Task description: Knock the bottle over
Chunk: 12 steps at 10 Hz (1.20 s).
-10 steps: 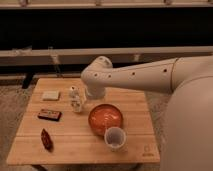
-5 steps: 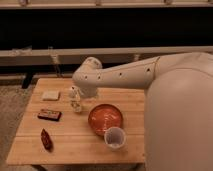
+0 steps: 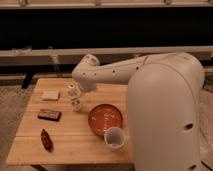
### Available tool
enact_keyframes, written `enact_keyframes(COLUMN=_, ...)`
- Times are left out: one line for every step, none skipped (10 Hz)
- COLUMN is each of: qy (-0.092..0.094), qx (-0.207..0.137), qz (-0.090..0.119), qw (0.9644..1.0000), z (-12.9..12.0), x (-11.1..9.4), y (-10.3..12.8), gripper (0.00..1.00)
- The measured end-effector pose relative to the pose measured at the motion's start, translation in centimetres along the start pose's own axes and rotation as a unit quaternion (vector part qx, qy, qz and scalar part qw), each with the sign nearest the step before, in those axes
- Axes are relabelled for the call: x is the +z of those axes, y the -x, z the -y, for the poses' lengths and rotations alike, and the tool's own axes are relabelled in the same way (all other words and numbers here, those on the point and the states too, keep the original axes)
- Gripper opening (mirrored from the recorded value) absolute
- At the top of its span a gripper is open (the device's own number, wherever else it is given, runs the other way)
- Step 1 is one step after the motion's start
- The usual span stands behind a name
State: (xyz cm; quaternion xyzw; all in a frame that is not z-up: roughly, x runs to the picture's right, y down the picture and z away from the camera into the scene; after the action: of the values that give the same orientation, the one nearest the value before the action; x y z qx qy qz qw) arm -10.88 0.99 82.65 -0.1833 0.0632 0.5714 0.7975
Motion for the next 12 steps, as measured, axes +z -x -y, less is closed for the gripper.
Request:
enact_keyframes(qy=0.006, qx=-0.003, qz=0.007, qw=1.0, z=-0.9, x=0.4, y=0.8, gripper=0.65)
enact_keyframes(qy=0.017, qx=-0.007, qz=0.011, qw=0.9998, z=-1.8, x=0.6, y=1.4, gripper=0.65)
enact_keyframes(qy=0.024, qx=-0.011, qz=0.016, qw=0.9995, z=-2.1, x=0.8, y=1.8, gripper=0.65)
enact_keyframes(qy=0.031, qx=-0.017, qz=0.019, qw=0.9992, z=-2.6, x=1.0, y=2.2, gripper=0.65)
enact_keyframes(qy=0.041, qx=-0.025, qz=0.02, qw=0.9986, z=-3.7, x=1.1, y=2.5, gripper=0.65)
enact_keyframes(qy=0.05, qx=-0.035, qz=0.021, qw=0.9979, z=-4.9, x=1.3, y=2.8, gripper=0.65)
enact_keyframes(qy=0.057, qx=-0.041, qz=0.022, qw=0.9973, z=-5.6, x=1.4, y=3.0, gripper=0.65)
enact_keyframes(qy=0.068, qx=-0.057, qz=0.024, qw=0.9958, z=-6.9, x=1.5, y=3.3, gripper=0.65)
enact_keyframes(qy=0.075, qx=-0.068, qz=0.026, qw=0.9945, z=-8.1, x=1.6, y=3.5, gripper=0.65)
enact_keyframes(qy=0.082, qx=-0.08, qz=0.027, qw=0.993, z=-9.4, x=1.6, y=3.6, gripper=0.65)
enact_keyframes(qy=0.09, qx=-0.094, qz=0.029, qw=0.9911, z=-10.5, x=1.5, y=3.6, gripper=0.65)
enact_keyframes(qy=0.086, qx=-0.09, qz=0.027, qw=0.9918, z=-10.4, x=1.4, y=3.5, gripper=0.65)
